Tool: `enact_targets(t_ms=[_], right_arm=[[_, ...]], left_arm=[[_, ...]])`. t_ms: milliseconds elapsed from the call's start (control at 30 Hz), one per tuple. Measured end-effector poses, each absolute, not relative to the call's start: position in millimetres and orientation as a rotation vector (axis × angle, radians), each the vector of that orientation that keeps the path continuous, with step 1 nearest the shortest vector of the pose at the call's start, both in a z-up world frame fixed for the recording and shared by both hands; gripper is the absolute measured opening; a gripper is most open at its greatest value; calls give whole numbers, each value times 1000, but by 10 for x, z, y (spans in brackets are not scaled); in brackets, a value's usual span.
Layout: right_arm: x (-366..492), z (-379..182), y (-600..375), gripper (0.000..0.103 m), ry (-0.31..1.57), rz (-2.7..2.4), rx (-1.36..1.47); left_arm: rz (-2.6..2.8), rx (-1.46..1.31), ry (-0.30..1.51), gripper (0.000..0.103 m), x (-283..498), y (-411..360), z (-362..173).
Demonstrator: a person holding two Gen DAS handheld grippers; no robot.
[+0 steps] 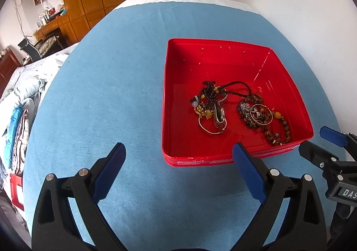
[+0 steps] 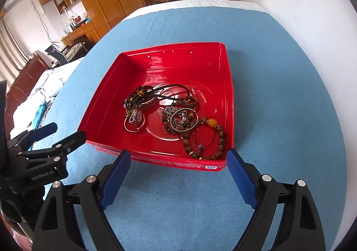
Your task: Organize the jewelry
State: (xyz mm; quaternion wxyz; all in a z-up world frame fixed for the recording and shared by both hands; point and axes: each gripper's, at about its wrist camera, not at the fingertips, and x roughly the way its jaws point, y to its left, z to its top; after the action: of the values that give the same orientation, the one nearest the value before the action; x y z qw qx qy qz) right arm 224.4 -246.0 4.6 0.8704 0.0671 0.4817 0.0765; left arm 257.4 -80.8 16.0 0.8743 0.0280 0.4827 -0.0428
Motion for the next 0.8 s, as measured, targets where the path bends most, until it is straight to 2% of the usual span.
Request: enact_targets(t_ms=[800], right_arm=[[2292, -12, -2437, 88, 1030, 165, 134]], left_arm=[[-87, 59, 1019, 96, 2598, -840, 105]])
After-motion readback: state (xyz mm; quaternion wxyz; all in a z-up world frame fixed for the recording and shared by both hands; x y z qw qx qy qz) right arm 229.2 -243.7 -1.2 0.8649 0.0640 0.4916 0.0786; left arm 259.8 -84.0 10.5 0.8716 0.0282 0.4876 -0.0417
